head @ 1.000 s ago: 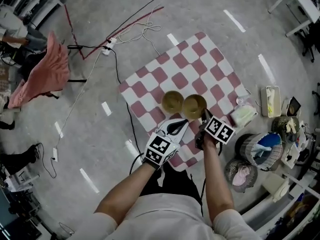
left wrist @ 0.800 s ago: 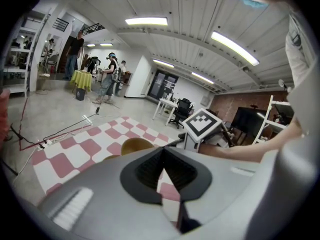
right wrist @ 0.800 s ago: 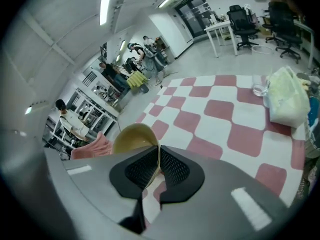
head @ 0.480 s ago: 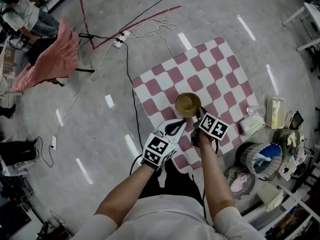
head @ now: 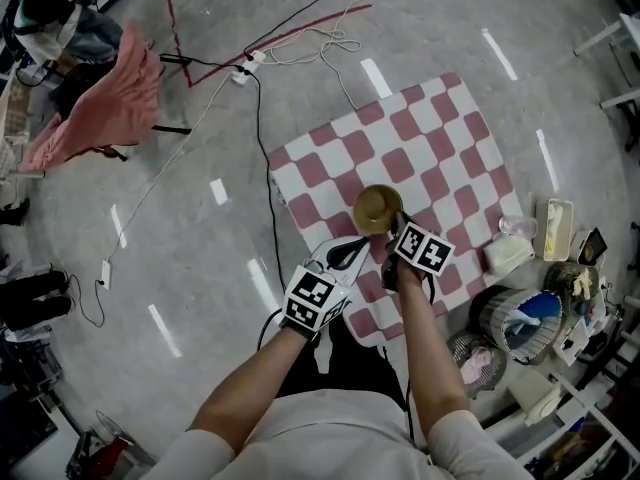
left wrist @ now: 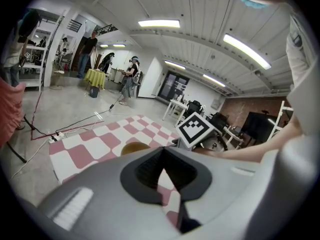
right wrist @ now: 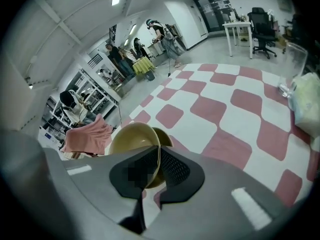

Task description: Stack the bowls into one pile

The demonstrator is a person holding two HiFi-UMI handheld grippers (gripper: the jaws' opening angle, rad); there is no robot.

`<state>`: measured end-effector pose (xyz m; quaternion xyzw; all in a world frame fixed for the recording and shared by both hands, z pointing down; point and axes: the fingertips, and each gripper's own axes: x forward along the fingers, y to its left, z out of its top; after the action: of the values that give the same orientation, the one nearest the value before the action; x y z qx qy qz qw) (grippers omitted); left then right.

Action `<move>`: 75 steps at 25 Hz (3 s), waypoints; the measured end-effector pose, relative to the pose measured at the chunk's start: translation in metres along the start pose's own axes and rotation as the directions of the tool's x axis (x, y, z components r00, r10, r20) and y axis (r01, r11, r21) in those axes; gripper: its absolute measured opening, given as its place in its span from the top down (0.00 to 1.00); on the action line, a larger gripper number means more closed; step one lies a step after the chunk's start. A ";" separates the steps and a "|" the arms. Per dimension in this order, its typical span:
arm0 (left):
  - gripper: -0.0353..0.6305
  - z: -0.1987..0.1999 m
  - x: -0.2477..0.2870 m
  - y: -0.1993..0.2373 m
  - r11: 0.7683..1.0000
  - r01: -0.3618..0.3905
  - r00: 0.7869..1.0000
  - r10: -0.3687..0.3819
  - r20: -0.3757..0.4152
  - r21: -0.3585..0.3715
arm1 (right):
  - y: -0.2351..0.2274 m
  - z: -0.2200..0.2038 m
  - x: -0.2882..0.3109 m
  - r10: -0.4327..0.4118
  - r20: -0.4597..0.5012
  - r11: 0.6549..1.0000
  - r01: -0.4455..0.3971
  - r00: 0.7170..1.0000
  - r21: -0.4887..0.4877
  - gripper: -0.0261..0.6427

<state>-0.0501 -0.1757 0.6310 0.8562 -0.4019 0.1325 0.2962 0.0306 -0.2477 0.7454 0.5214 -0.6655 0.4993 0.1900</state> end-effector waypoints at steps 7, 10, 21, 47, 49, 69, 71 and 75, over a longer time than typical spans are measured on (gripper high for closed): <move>0.94 -0.001 0.002 0.004 1.000 -0.008 1.000 0.008 -0.001 -0.002 | -0.005 0.003 0.005 -0.097 -0.024 0.969 0.089 0.995 -0.232 0.91; 0.94 0.000 0.005 0.003 1.000 -0.007 1.000 0.007 0.002 0.001 | -0.006 0.006 0.007 -0.115 -0.019 0.951 0.105 0.993 -0.292 0.89; 0.94 0.004 -0.014 -0.004 1.000 0.010 1.000 -0.010 0.017 -0.020 | 0.012 0.015 -0.045 -0.102 0.092 0.929 0.127 0.991 -0.347 0.88; 0.94 0.090 -0.201 -0.088 0.991 0.109 0.976 -0.121 0.184 0.073 | 0.201 -0.012 -0.312 0.202 0.469 0.915 0.005 0.859 -0.403 0.95; 0.94 0.097 -0.213 -0.095 0.990 0.114 0.971 -0.129 0.202 0.085 | 0.209 -0.014 -0.327 0.217 0.492 0.913 0.003 0.843 -0.408 0.95; 0.94 0.187 -0.304 -0.143 0.966 0.116 0.913 -0.195 0.357 0.231 | 0.300 0.011 -0.442 0.349 0.644 0.870 0.021 0.681 -0.493 0.95; 0.94 0.192 -0.308 -0.145 0.964 0.113 0.910 -0.197 0.365 0.240 | 0.303 0.010 -0.444 0.353 0.644 0.867 0.021 0.679 -0.498 0.95; 0.94 0.198 -0.317 -0.148 0.963 0.102 0.906 -0.193 0.376 0.250 | 0.311 0.008 -0.450 0.361 0.643 0.860 0.027 0.675 -0.510 0.95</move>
<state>-0.1428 -0.0296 0.2680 0.9211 -0.3699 -0.0222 0.1192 -0.0689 -0.0410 0.2488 0.5448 -0.8337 0.0891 -0.0114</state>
